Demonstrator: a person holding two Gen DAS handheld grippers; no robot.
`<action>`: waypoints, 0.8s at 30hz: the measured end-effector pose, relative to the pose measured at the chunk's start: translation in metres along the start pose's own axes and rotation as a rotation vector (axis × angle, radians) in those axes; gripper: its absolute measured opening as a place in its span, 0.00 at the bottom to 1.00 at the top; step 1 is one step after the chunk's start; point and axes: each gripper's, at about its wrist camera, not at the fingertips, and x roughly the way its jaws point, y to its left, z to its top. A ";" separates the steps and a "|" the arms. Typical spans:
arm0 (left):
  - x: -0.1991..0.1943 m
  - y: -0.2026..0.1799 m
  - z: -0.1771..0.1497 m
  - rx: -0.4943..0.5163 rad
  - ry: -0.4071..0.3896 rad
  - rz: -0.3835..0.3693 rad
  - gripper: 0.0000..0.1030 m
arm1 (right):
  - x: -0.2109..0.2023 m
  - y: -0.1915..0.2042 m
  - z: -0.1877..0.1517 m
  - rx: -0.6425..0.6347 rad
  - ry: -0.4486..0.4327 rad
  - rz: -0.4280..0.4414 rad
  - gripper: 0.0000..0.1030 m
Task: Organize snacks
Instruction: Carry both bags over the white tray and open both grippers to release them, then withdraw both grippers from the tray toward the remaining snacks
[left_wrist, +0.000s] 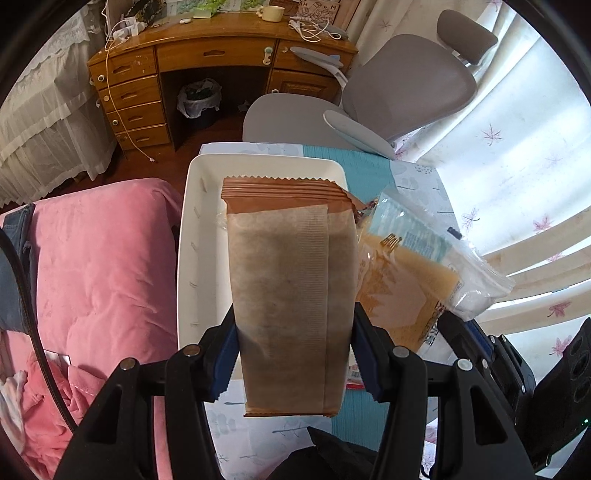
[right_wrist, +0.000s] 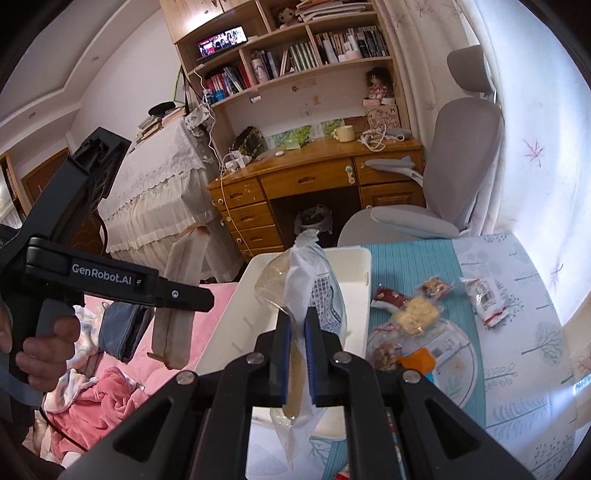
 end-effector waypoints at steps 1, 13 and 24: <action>0.002 0.001 0.000 0.000 -0.001 -0.001 0.63 | 0.003 0.001 0.000 0.004 0.013 -0.006 0.14; -0.003 0.009 -0.011 0.009 -0.024 -0.024 0.80 | -0.001 0.000 -0.004 0.069 0.039 -0.048 0.58; 0.006 -0.018 -0.047 0.041 -0.003 -0.005 0.80 | -0.016 -0.015 -0.018 0.091 0.060 -0.078 0.59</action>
